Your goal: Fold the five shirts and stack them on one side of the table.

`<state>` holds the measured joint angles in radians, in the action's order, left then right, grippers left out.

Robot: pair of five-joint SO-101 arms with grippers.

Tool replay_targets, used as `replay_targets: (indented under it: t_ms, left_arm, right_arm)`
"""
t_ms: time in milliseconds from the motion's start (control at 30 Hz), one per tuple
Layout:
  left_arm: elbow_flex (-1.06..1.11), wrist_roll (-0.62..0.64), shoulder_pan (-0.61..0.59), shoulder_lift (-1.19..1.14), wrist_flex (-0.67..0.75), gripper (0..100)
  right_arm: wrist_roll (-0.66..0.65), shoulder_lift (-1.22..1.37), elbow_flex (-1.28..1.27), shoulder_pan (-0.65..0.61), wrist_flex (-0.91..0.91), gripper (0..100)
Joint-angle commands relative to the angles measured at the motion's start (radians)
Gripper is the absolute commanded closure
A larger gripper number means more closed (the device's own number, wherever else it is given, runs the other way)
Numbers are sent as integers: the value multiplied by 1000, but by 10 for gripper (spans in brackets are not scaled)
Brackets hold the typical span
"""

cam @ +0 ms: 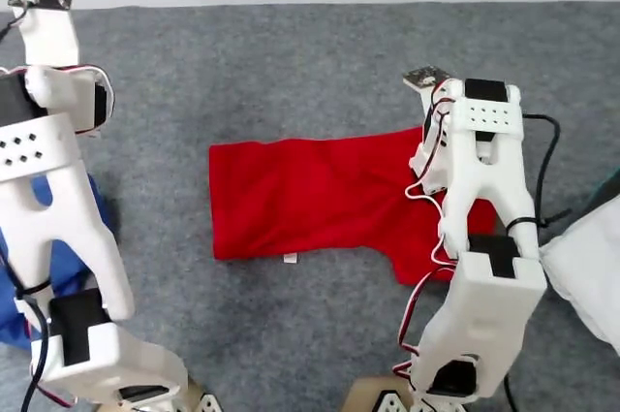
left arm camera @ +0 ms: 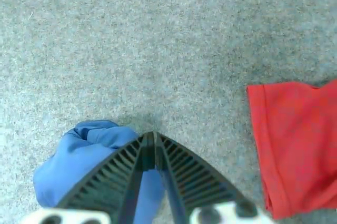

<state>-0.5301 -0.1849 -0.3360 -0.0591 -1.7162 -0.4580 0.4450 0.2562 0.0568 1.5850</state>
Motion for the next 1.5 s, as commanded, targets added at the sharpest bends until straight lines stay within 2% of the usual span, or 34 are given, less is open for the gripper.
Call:
replay_targets:
  t_ms: [0,600,733,867,1467]
  left_arm:
    - [-4,-11,-3,43,20,982]
    - [51,-11,-3,49,20,982]
    - [51,-11,-3,48,20,982]
    - [51,-11,-3,48,20,982]
    - [51,-8,-2,49,20,982]
  right_arm:
    - [12,25,49,5,5,883]
    - [11,145,52,18,-90,891]
    - [9,154,52,19,-90,995]
    - [-26,142,52,41,-81,989]
    - [-213,47,221,234,194,987]
